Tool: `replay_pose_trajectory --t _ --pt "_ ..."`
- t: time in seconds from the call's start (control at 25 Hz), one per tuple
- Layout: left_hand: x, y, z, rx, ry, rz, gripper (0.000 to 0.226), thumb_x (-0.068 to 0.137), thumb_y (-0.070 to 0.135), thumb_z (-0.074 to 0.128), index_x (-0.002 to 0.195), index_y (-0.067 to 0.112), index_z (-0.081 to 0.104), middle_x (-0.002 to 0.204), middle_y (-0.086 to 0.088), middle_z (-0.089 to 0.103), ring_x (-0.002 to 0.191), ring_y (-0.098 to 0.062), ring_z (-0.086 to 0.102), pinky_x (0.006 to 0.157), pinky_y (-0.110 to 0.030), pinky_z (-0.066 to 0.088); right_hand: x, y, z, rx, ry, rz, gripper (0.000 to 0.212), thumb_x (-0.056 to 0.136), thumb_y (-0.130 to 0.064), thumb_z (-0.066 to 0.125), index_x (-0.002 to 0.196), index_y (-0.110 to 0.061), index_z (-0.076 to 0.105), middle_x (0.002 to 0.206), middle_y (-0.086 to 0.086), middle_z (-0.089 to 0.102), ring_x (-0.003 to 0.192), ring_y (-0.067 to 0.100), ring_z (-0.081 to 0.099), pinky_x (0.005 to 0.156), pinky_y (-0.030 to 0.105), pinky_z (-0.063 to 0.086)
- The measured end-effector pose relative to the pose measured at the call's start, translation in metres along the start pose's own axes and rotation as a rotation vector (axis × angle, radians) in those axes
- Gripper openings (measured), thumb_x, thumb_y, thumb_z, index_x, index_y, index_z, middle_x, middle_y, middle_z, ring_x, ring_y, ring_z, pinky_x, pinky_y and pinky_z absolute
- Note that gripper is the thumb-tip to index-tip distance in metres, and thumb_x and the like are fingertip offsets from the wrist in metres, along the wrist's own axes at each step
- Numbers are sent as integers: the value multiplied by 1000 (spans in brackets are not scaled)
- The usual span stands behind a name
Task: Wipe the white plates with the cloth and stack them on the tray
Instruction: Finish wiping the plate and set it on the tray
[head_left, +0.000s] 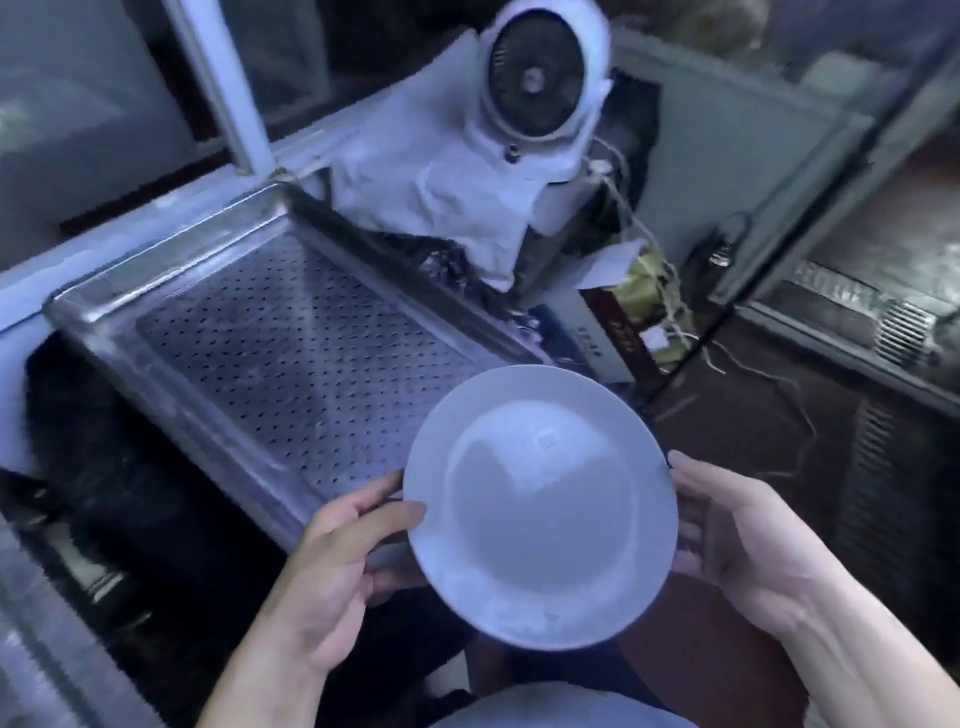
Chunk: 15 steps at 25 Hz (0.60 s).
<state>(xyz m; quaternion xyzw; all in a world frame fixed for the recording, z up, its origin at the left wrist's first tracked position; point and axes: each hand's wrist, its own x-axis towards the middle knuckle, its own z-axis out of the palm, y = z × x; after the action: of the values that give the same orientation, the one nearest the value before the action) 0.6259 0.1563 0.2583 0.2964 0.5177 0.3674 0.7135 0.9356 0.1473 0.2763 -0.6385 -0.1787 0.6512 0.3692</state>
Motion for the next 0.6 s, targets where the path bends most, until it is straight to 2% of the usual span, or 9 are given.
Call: replay_pose_trajectory --t 0.08,0.2,0.28,0.36,0.48,0.6 --pt "5 1 38 86 -111 -16 48 66 17 74 113 8 76 106 -18 74 71 -19 66 56 -29 56 -25 11 -40 86 84 -38 44 83 -33 65 115 -3 73 106 18 69 93 31 58 80 44 55" --pt "10 0 106 241 -251 -21 49 61 21 75 109 11 78 100 -16 73 76 -24 59 69 -38 59 -60 31 -102 249 204 -87 47 77 -31 69 114 -3 73 109 18 69 94 31 59 84 47 51" --pt "11 -5 156 323 -326 -23 44 67 15 69 109 11 78 96 -11 74 73 -19 62 73 -43 59 -84 41 -141 341 280 -114 48 72 -30 71 112 -3 74 105 14 71 91 30 61 81 45 48" --pt "9 -15 212 395 -394 -39 42 68 13 65 108 12 79 102 -10 77 78 -18 69 74 -46 61 -111 51 -183 412 361 -146 41 73 -28 71 107 -6 76 101 10 75 84 26 64 75 41 49" --pt "4 -47 299 456 -479 -85 39 69 11 66 106 14 80 110 -12 77 84 -19 72 72 -44 63 -153 70 -254 490 476 -203 27 87 -27 66 102 -7 78 93 7 75 74 21 66 70 36 46" --pt "2 -83 375 532 -566 -124 31 81 7 66 106 19 81 110 -12 70 82 -23 69 66 -37 62 -187 95 -315 574 574 -233 21 91 -29 64 99 -15 78 87 0 77 65 15 70 65 36 46"
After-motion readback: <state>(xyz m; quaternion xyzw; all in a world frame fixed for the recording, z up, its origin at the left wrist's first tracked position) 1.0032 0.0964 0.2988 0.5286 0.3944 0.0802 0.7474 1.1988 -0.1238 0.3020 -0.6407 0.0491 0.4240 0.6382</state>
